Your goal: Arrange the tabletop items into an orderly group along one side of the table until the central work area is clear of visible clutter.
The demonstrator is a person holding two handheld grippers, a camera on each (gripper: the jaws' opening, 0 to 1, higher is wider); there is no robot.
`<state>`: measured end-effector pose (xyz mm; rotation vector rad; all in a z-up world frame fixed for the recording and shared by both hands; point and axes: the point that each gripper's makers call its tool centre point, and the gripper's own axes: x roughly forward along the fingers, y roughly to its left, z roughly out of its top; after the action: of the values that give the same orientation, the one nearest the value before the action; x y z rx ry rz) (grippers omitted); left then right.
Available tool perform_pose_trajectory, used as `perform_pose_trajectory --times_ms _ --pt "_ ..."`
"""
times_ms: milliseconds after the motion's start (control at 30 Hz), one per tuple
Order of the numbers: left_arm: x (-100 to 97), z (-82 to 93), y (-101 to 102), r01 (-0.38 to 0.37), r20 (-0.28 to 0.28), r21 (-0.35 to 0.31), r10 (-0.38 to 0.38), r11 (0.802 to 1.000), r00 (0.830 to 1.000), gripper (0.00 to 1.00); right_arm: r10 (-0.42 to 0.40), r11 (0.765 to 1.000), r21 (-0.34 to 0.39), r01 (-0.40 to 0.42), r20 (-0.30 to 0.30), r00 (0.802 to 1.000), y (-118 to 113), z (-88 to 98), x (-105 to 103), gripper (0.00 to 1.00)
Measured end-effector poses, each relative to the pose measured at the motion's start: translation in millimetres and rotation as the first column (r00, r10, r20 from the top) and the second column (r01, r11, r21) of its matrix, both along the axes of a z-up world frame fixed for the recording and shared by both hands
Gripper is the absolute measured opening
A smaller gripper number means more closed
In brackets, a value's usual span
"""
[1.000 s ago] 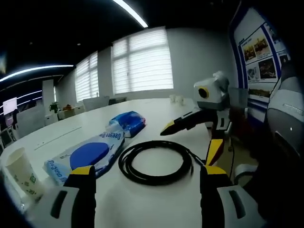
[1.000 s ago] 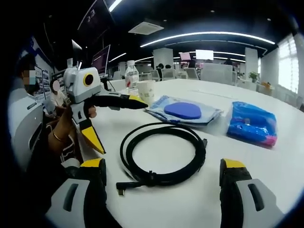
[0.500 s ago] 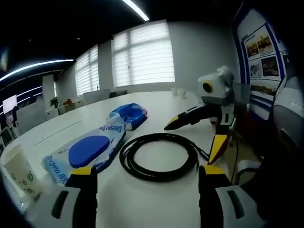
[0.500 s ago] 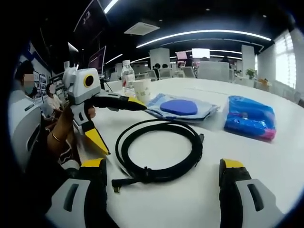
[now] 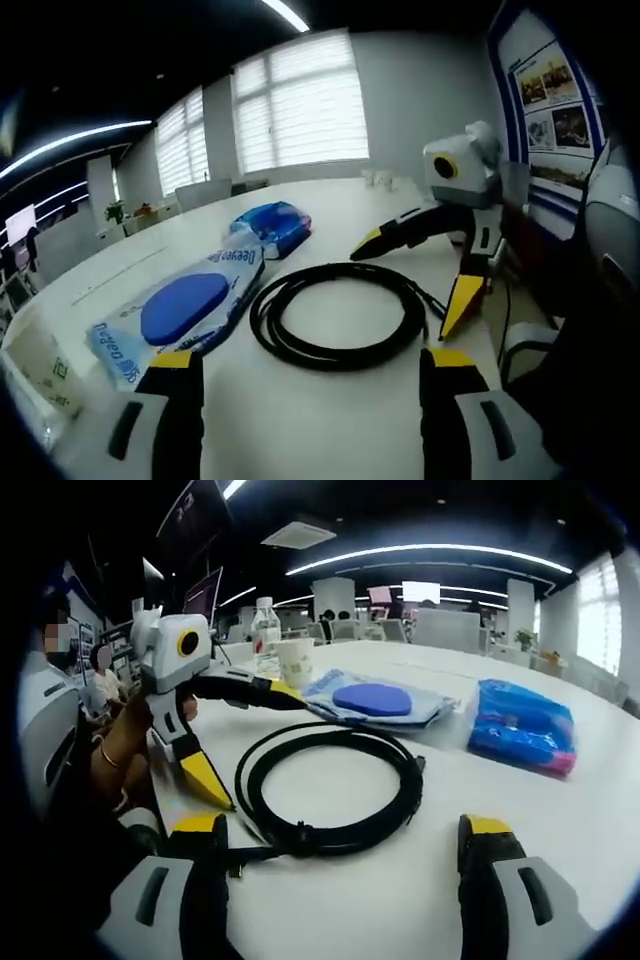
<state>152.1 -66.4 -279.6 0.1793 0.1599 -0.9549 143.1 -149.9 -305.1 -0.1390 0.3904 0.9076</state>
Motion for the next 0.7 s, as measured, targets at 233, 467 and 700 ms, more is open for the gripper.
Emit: perform_pose_trajectory --times_ms 233,467,700 --pt "5.5 -11.2 -2 0.008 -0.026 0.035 -0.007 0.999 1.0 0.86 -0.007 1.0 -0.021 0.007 -0.021 1.0 0 -9.0 1 0.92" --pt "5.7 -17.4 -7 0.028 -0.038 0.066 -0.026 0.997 0.999 0.85 -0.017 0.999 -0.042 0.016 -0.021 1.0 -4 -13.6 6 0.9" --pt "15.1 -34.0 -11 -0.005 -0.058 0.148 0.013 0.989 0.998 0.84 -0.05 0.998 -0.038 0.049 -0.042 0.998 -11 -23.6 5 0.87"
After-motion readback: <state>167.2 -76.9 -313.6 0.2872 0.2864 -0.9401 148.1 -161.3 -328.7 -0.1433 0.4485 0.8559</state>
